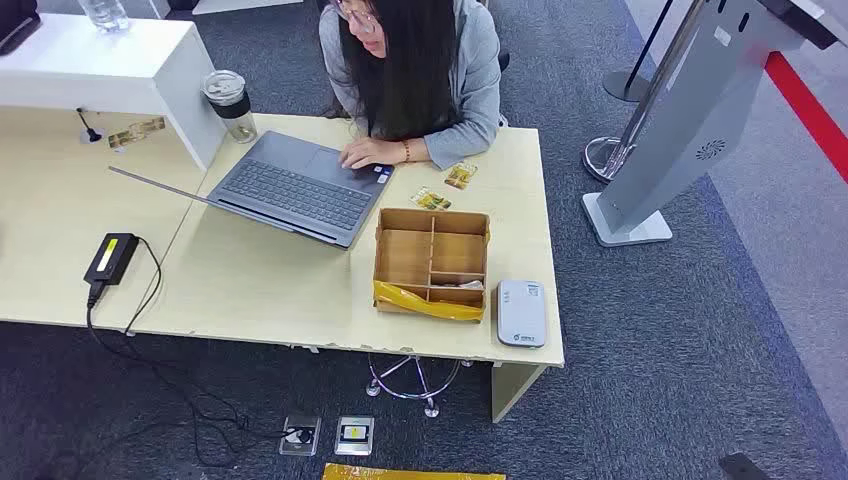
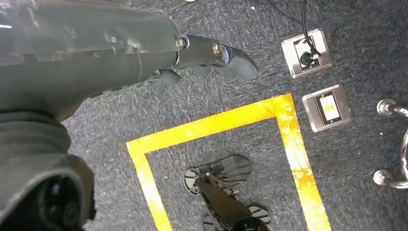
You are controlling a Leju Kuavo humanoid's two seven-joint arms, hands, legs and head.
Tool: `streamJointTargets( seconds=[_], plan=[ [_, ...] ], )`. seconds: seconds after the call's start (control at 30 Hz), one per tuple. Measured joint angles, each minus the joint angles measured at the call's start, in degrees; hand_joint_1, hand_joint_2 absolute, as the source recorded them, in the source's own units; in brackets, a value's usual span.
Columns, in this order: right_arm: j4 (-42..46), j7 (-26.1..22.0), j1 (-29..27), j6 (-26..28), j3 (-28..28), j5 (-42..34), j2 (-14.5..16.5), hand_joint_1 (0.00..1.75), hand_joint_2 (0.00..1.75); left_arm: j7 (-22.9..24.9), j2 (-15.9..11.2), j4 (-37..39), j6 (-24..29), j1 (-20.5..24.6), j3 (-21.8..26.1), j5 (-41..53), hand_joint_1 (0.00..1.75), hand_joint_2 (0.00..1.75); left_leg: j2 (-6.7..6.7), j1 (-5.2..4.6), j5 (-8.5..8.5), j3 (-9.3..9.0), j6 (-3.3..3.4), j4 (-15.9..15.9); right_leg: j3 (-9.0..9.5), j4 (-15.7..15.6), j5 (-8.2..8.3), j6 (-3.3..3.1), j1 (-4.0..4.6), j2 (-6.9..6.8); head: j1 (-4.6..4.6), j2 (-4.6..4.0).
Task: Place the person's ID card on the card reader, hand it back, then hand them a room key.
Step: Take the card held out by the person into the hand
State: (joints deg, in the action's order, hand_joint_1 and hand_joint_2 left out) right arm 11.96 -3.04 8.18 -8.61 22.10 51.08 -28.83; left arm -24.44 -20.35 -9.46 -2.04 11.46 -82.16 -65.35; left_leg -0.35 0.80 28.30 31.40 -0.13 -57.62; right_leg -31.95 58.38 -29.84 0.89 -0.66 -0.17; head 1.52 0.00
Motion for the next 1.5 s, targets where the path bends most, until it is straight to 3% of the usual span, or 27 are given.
streamJointTargets(
  seconds=[0.5,0.63,0.8,1.03,1.23,1.37,1.5],
  plan=[
    [0.0,0.52,0.99,-0.36,-0.31,0.56,0.02,0.0,0.0,1.25,-0.02,0.0,-0.14,0.0,0.0,-0.17,0.0,0.0,-0.01,0.0,0.0,0.0,0.0,0.0,0.0,0.0,0.0,0.0,0.0,-0.01,0.01,0.0],
    [0.0,1.17,1.09,0.63,-0.29,-0.32,0.01,0.0,1.75,1.29,-0.02,0.0,0.12,0.0,0.0,-0.26,0.0,0.0,0.0,0.0,0.0,0.0,0.0,0.0,0.0,0.0,0.0,0.0,0.0,0.01,0.01,0.0],
    [0.0,0.36,1.87,3.48,0.22,-2.67,-0.39,0.0,1.75,1.29,-0.1,0.0,0.53,0.01,0.0,-0.03,0.0,0.0,0.02,-0.01,0.0,0.01,0.0,0.0,0.0,0.01,0.01,0.0,-0.01,0.01,0.01,0.0],
    [0.09,-3.1,7.33,7.46,1.87,-4.7,-2.23,0.0,1.75,1.29,-0.2,0.0,1.03,0.17,0.0,0.18,0.0,0.0,0.16,-0.03,-0.02,-0.03,0.02,-0.01,0.02,0.02,0.1,0.03,-0.04,0.15,0.02,0.0],
    [1.85,-8.53,17.64,12.7,1.5,-1.03,-4.79,0.0,1.75,0.63,-0.34,-0.01,0.91,0.36,0.0,0.71,0.0,0.0,0.3,-0.15,-0.08,-0.04,0.02,-0.01,-0.06,0.15,0.21,0.02,-0.16,0.26,0.0,0.0],
    [5.24,-10.53,25.29,16.26,-1.57,-0.98,-5.33,0.0,1.75,0.03,-0.42,-0.02,0.85,0.59,-0.02,1.3,0.0,0.0,0.21,-0.13,-0.2,-0.06,0.09,-0.02,-0.02,0.15,0.23,0.02,-0.14,0.16,0.02,0.0],
    [14.33,-6.9,26.54,20.57,-9.63,-2.08,-4.91,0.0,1.75,-0.64,-0.45,-0.02,2.29,0.59,-0.09,1.83,0.0,0.0,-0.11,-0.13,-0.28,0.05,0.1,-0.02,0.0,0.17,0.23,0.02,-0.14,-0.14,0.01,0.0]
  ],
)
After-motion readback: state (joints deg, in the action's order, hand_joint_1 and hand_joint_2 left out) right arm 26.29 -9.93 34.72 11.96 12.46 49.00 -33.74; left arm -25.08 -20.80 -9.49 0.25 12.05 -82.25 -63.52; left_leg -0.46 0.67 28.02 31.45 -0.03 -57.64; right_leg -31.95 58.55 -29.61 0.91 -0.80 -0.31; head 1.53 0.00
